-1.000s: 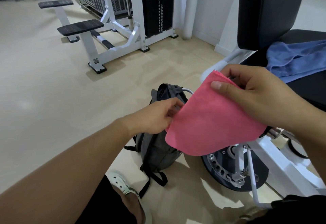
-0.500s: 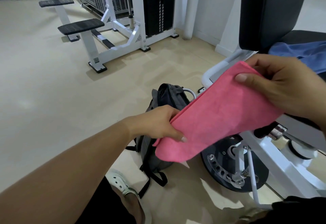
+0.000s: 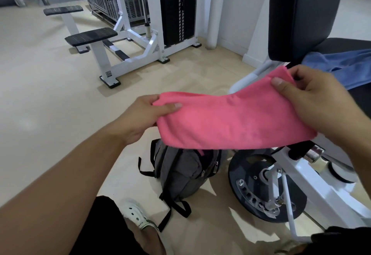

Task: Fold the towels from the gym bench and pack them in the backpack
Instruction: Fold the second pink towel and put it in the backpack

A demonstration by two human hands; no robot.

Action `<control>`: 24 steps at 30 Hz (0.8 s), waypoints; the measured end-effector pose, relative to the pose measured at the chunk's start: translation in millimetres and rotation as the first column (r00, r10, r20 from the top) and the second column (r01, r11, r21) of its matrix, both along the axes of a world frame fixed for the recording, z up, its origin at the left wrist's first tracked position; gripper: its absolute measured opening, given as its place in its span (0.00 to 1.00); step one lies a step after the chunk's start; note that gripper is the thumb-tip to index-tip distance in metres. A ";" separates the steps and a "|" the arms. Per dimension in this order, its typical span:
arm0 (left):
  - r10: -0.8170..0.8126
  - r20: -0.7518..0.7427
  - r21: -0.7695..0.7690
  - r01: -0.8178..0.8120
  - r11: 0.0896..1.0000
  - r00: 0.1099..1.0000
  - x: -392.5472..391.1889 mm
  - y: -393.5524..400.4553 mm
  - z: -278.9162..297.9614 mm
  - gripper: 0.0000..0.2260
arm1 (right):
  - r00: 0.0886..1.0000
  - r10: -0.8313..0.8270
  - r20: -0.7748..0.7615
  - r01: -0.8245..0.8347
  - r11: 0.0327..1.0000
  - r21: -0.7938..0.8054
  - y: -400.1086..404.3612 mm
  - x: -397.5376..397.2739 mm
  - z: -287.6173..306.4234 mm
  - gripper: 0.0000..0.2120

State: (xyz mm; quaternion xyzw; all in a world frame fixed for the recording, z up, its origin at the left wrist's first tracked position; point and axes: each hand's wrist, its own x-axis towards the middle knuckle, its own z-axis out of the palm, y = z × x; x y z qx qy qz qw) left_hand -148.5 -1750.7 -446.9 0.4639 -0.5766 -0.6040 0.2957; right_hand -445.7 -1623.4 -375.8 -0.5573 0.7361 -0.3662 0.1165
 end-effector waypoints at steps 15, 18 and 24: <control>0.081 -0.009 -0.296 -0.080 0.952 0.997 -47.7 67.7 -0.7 0.06 | 0.962 0.144 0.232 -0.147 0.989 -0.006 -6.5 83.0 -64.2 0.03; 0.125 -0.062 -0.188 -0.135 0.973 0.990 -51.8 72.7 -1.7 0.04 | 0.955 0.176 0.240 -0.188 0.982 0.030 -3.2 84.1 -64.4 0.11; 0.240 -0.272 0.120 -0.215 0.969 0.932 -54.7 73.7 7.1 0.08 | 0.973 0.209 0.095 -0.209 0.978 -0.019 3.0 87.9 -55.3 0.14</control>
